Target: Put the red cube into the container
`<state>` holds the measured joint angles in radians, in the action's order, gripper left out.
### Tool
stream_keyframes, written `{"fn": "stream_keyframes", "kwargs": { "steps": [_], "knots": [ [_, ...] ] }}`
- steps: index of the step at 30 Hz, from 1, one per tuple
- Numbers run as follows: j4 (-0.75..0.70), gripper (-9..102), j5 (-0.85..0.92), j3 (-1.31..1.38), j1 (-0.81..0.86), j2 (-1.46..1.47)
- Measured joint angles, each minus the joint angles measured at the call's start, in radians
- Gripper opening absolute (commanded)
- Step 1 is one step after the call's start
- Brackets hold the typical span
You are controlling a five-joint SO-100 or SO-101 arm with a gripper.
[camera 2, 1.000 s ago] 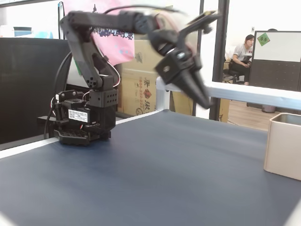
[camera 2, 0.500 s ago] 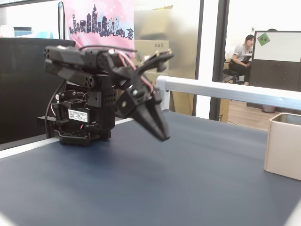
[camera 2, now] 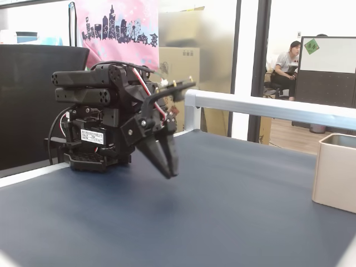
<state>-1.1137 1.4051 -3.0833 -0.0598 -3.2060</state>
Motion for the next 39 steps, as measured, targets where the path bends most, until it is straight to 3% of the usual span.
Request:
{"fn": "stream_keyframes", "kwargs": {
  "steps": [10,39],
  "knots": [
    [-0.19,0,0.026,0.0,-0.003,-0.028],
    [-0.209,1,0.063,0.0,-0.002,-0.032]
  ]
}}
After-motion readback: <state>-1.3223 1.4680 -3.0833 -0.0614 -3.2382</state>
